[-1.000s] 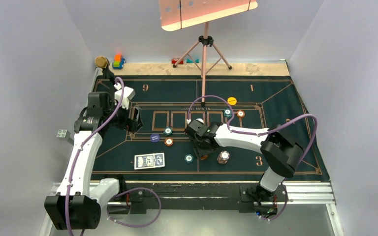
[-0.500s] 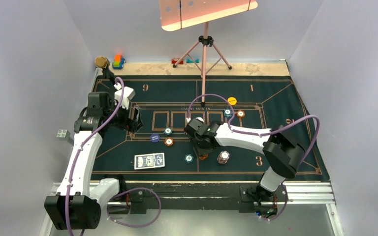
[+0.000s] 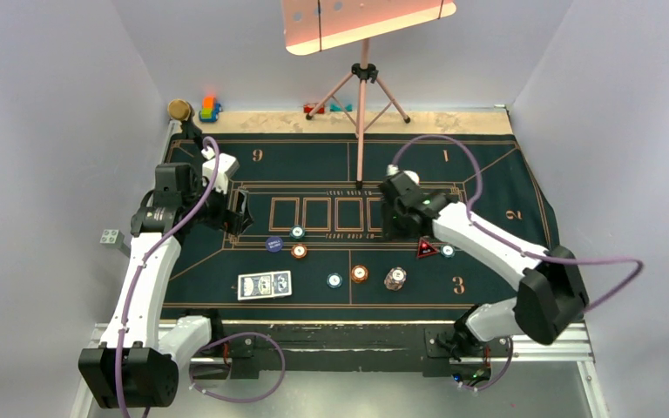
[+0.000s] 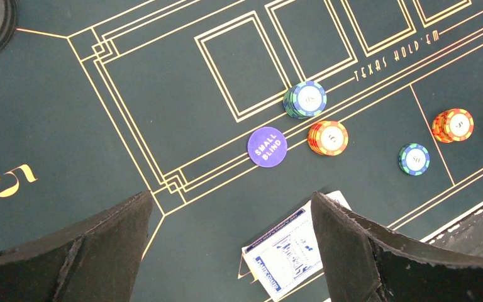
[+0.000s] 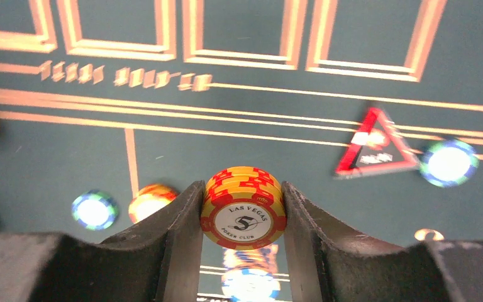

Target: Distribute texas hold em gaming equipment

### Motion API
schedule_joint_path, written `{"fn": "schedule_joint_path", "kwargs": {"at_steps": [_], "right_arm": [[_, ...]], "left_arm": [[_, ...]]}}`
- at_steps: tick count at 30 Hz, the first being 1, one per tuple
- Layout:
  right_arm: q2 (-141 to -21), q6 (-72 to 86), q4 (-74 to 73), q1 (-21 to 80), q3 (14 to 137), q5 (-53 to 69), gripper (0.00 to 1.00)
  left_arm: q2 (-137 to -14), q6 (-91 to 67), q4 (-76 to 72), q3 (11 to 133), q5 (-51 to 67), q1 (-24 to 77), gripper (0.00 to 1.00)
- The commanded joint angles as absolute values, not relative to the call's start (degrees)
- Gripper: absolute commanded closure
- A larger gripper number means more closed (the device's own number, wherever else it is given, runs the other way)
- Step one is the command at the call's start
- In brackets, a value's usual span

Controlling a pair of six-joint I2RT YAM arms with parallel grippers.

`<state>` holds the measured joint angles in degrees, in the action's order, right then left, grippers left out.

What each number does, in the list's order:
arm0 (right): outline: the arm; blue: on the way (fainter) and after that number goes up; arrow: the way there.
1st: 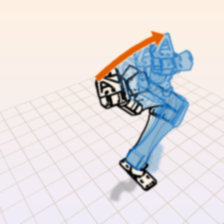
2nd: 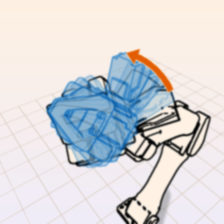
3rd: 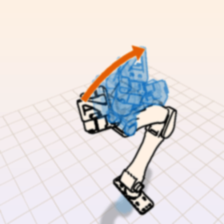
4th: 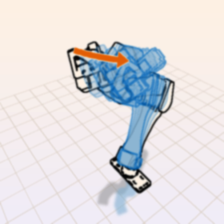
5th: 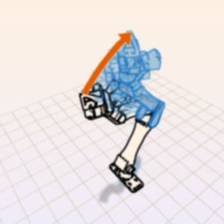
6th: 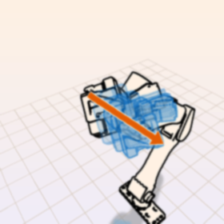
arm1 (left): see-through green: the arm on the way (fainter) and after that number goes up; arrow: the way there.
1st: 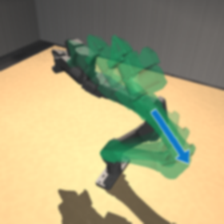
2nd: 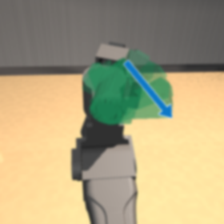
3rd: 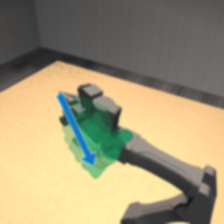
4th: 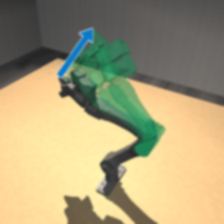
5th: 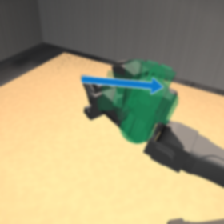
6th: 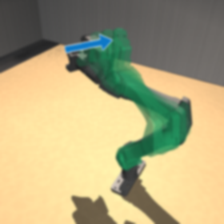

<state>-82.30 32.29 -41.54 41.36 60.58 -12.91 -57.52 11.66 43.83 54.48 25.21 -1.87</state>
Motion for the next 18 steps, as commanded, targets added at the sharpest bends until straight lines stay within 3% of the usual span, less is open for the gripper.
{"fn": "schedule_joint_path", "kwargs": {"at_steps": [1,7,15,18], "right_arm": [[-75.6,36.8,-46.2,33.0,54.3,-15.7,0.94],[-69.4,42.5,-48.4,23.0,46.5,-14.5,0.96],[-68.4,53.0,-47.1,20.8,40.4,-13.1,1.0],[-70.0,54.3,-46.2,20.8,38.9,-14.0,0.95]], "left_arm": [[-56.4,12.8,42.6,54.3,26.5,-2.3,0.0],[-56.7,12.7,42.6,54.5,26.7,-2.3,0.0],[-56.7,12.8,42.8,54.5,26.8,-2.3,0.0],[-56.7,12.9,42.7,54.5,26.7,-2.3,0.0]]}}
